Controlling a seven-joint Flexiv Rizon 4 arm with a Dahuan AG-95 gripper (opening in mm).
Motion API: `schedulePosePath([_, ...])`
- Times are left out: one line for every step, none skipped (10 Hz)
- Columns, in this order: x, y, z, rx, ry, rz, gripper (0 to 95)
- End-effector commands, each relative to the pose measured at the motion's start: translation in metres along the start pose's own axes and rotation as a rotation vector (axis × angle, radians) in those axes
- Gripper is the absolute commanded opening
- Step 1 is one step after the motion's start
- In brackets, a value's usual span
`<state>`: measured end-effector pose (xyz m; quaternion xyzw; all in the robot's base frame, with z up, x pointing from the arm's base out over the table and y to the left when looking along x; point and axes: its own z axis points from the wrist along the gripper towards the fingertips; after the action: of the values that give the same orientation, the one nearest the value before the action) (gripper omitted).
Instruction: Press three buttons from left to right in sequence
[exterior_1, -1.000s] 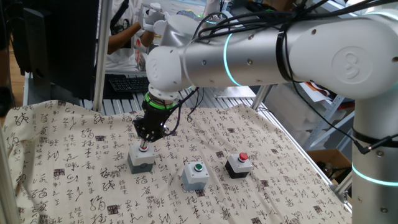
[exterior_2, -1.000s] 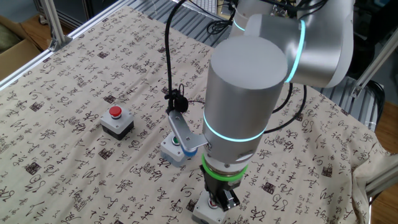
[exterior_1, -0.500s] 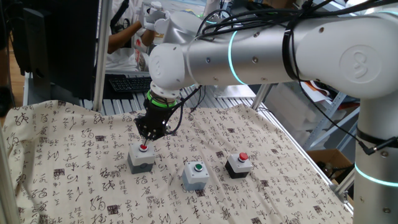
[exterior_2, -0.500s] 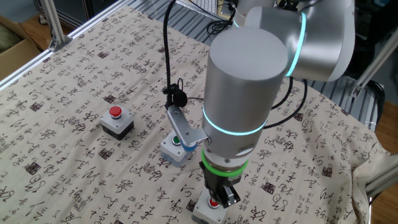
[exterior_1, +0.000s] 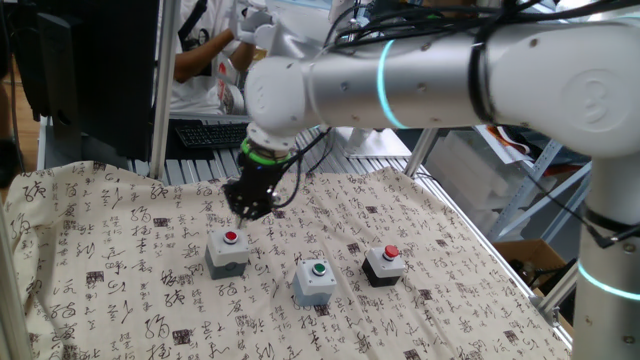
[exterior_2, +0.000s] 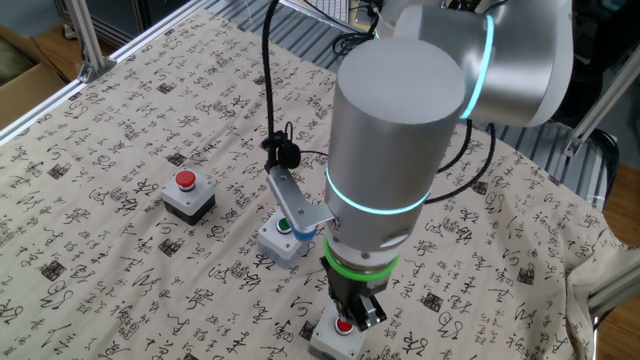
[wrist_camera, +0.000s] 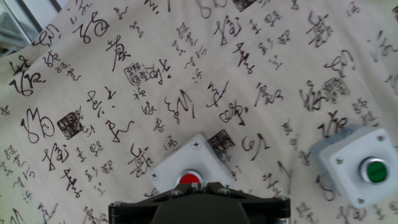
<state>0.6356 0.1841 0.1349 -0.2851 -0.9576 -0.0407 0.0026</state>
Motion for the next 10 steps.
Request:
schedulePosePath([-0.002,-0.010,-0.010,0.005,0.002,-0.013,0.0])
schedulePosePath([-0.004,-0.019,-0.015,0.011,0.005,-0.023,0.0])
schedulePosePath([-0.007,-0.030,-0.019,0.015,0.002,-0.038,0.0])
schedulePosePath([-0.010,-0.041,-0.021,0.015,0.001,-0.049,0.0])
schedulePosePath([-0.012,-0.052,-0.022,0.013,0.002,-0.059,0.0])
schedulePosePath([-0.014,-0.059,-0.023,0.011,0.000,-0.065,0.0])
schedulePosePath([-0.018,-0.074,-0.024,0.017,-0.002,-0.076,0.0])
schedulePosePath([-0.020,-0.085,-0.026,0.015,-0.001,-0.081,0.0])
schedulePosePath([-0.019,-0.095,-0.029,0.032,-0.010,-0.090,0.0])
schedulePosePath([-0.019,-0.096,-0.032,0.064,-0.005,-0.088,0.0])
